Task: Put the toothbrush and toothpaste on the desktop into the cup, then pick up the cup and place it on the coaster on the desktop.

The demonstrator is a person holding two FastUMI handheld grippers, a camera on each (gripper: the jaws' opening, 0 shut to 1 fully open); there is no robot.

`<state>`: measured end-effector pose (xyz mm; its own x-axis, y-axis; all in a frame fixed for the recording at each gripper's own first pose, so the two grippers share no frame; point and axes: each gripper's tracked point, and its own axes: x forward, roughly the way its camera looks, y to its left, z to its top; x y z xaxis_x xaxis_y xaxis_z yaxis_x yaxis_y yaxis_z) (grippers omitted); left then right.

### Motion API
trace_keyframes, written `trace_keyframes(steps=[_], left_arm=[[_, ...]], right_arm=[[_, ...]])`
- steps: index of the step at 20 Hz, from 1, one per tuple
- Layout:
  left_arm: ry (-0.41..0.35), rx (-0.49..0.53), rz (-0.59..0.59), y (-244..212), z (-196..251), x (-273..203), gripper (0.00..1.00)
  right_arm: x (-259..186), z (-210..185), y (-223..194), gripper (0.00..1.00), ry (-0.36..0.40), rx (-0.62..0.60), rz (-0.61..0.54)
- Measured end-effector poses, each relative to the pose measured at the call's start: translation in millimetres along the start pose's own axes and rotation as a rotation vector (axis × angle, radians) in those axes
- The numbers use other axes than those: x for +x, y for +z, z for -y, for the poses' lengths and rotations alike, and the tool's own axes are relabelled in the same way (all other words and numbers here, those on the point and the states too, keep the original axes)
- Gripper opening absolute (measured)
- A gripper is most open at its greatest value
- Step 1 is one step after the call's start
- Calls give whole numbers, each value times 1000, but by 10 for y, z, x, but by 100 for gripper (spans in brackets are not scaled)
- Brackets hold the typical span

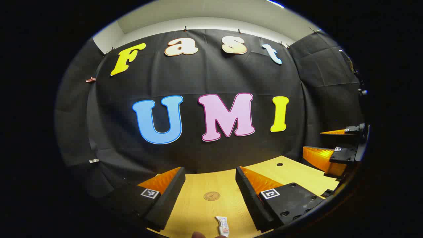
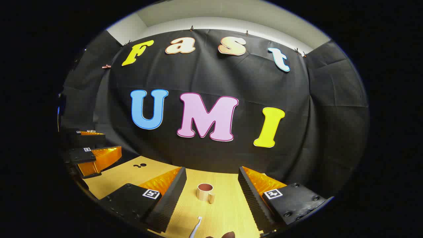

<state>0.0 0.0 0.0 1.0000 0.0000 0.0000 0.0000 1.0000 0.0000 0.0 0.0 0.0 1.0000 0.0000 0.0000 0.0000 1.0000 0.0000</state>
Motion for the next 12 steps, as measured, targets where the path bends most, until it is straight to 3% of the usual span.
trace_keyframes(steps=[12], left_arm=[[30,-38,-40,-102,-15,-46,95]], right_arm=[[-54,-18,-29,97,27,8,-10]])
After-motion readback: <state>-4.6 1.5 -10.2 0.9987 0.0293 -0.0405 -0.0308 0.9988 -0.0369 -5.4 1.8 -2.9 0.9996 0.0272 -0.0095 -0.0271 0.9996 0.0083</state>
